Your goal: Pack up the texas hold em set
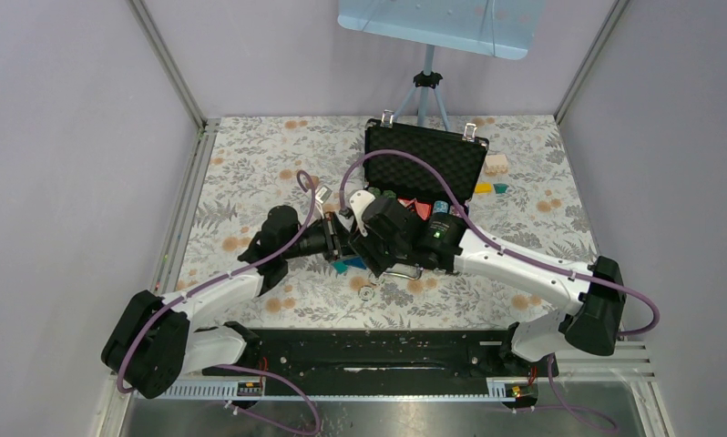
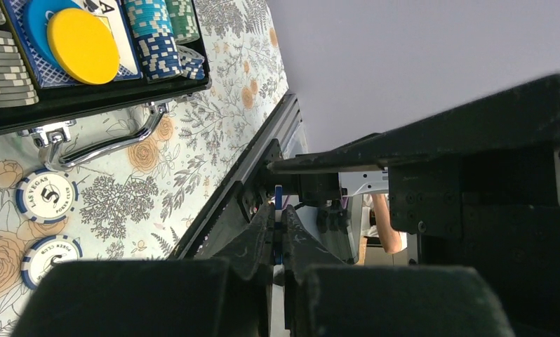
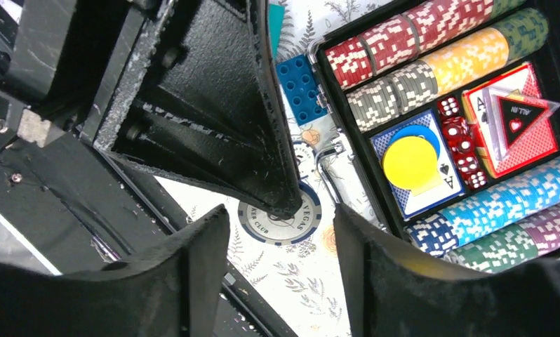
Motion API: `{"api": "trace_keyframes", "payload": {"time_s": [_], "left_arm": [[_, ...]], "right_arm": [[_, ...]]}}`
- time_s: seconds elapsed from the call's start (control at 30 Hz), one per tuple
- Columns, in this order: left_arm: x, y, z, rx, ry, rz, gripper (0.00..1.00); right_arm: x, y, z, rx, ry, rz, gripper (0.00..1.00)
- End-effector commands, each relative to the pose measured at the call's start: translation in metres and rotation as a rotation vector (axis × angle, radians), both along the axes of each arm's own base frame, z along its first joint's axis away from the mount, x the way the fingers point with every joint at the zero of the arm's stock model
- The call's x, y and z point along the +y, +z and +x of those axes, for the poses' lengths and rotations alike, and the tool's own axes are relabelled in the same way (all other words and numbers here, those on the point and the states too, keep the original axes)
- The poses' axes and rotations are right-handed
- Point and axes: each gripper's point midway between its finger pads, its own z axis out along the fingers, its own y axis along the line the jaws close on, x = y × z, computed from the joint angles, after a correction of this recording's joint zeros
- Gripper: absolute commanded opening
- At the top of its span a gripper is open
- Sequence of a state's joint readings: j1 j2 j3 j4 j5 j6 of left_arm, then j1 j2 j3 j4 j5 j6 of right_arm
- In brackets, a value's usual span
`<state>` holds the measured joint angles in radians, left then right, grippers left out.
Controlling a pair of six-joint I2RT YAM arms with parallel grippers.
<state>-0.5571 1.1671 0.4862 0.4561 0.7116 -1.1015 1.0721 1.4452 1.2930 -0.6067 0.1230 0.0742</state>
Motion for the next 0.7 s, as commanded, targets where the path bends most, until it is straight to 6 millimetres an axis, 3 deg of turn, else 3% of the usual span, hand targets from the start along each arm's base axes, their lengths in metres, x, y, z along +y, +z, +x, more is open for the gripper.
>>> {"api": "trace_keyframes", "payload": {"time_s": [0.0,0.1,0.23,0.37,0.67], "left_arm": [[-0.007,0.032,0.007,-0.112,-0.014,-0.052,0.00],[-0.007,0.035,0.012,-0.126,0.005,-0.052,0.00],[-0.008,0.047,0.017,-0.163,0.029,-0.104,0.00],[-0.007,0.070,0.013,-0.218,0.029,-0.215,0.00],[-0.004,0.091,0.005,-0.262,0.005,-0.306,0.00]], "right_arm": [[0.002,0.039,0.015,-0.091,-0.076,0.131,0.73],[-0.005,0.052,0.015,-0.080,-0.143,0.234,0.80],[-0.017,0.070,0.016,0.015,-0.258,0.482,0.81],[-0.033,0.088,0.020,0.117,-0.319,0.732,0.78],[-0.027,0.106,0.012,0.310,-0.222,1.025,0.66]]}}
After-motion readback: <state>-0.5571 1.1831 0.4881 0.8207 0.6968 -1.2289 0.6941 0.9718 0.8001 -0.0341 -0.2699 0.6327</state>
